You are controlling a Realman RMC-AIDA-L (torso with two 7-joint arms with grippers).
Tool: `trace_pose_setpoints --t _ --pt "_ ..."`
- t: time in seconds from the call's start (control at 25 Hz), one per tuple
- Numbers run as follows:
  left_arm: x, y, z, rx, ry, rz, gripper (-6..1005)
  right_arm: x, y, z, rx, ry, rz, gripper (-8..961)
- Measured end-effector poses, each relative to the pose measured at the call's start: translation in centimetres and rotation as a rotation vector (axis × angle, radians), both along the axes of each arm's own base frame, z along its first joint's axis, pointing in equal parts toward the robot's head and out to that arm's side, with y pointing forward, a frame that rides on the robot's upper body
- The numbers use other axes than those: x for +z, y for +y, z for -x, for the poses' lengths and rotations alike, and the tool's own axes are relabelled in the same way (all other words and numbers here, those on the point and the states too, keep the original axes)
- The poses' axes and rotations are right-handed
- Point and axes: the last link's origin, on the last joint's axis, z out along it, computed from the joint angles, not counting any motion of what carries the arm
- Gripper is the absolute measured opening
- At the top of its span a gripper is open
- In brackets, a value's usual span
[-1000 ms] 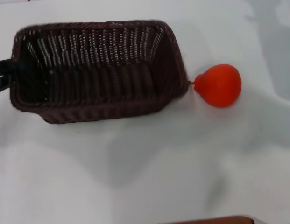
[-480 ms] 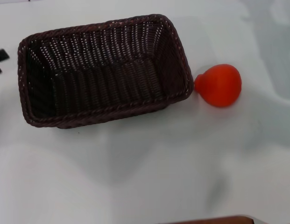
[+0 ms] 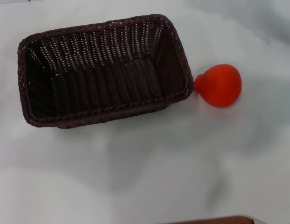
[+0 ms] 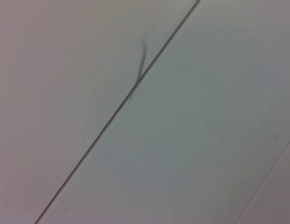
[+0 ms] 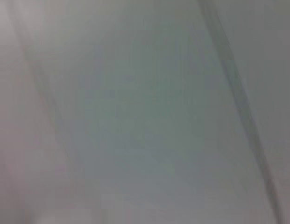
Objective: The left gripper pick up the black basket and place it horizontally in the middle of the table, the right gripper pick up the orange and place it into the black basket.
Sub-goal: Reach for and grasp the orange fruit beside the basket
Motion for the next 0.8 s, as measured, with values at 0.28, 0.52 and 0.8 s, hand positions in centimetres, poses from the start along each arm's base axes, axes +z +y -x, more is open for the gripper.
trace_pose_setpoints --t 0.28,0.52,0.8 --pt "-1.2 0.2 -0.1 -0.050 -0.027 -0.072 720 2.7 -0.6 2.7 -0.008 -0.448 0.404 924" --pt "-1.7 0.1 -0.2 -0.062 -0.046 -0.097 900 1.7 -1.3 4.4 -0.025 -0.661 0.598 925" --pt "-1.9 0.0 -0.2 -0.065 -0.053 -0.096 900 -2.1 -1.6 4.4 -0.045 -0.775 0.718 925"
